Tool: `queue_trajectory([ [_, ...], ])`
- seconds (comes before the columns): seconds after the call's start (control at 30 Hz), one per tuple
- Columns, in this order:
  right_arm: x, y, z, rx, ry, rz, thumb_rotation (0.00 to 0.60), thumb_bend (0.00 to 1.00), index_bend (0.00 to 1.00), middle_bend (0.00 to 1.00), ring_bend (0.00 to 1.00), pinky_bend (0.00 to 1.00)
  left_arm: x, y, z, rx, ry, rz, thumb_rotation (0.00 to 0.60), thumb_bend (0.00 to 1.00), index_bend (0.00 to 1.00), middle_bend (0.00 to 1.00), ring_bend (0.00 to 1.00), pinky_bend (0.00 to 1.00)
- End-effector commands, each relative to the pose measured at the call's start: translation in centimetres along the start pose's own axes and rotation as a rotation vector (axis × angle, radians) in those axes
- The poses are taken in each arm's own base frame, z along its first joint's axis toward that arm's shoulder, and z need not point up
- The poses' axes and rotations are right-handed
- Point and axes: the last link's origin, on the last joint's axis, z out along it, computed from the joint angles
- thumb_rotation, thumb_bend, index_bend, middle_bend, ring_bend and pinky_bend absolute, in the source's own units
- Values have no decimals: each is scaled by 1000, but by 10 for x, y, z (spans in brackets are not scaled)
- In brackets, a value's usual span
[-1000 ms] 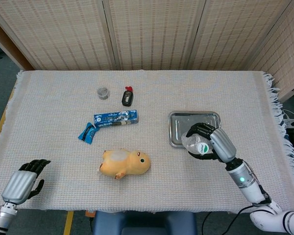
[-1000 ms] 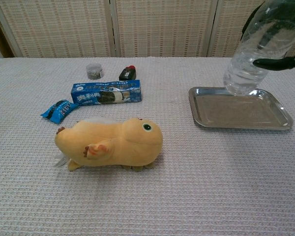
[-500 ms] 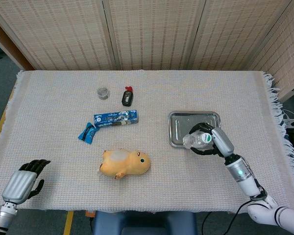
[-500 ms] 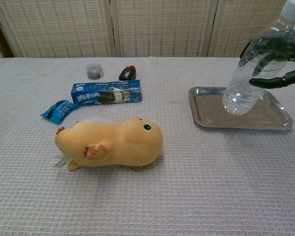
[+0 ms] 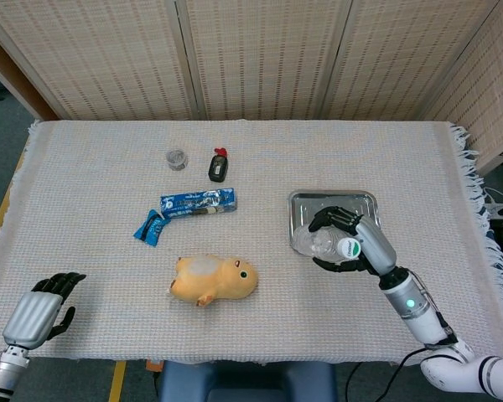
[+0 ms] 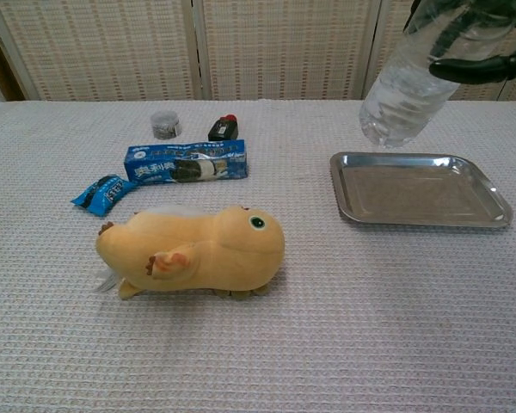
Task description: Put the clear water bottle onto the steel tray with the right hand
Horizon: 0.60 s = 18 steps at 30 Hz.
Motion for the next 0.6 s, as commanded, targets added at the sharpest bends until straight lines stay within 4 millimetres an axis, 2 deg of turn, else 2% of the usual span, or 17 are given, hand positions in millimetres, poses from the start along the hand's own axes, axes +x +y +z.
queue_trajectory([
  [0.03,2,3,-3,-21,-7,-16,600,3,783,537,276,415,-1,0,0,-3,-2,3,600,531,173,170,146,249],
  [0.1,1,14,-6,-64,-20,-13,600,3,782,537,276,415,-1,1,0,-3,-6,3,600,531,173,170,145,249],
  [0.33,-4,71,-11,-250,-41,5,600,3,782,537,276,416,-1,0,0,-1,-10,3,600,531,173,170,146,249],
  [0.43,-2,79,-9,-261,-25,16,600,5,782,537,276,416,-2,0,1,-1,-13,4,600,531,172,170,146,249],
  [0.6,3,80,-9,-246,-13,1,600,3,782,537,276,416,-2,1,0,-4,-14,5,600,531,173,190,146,250],
])
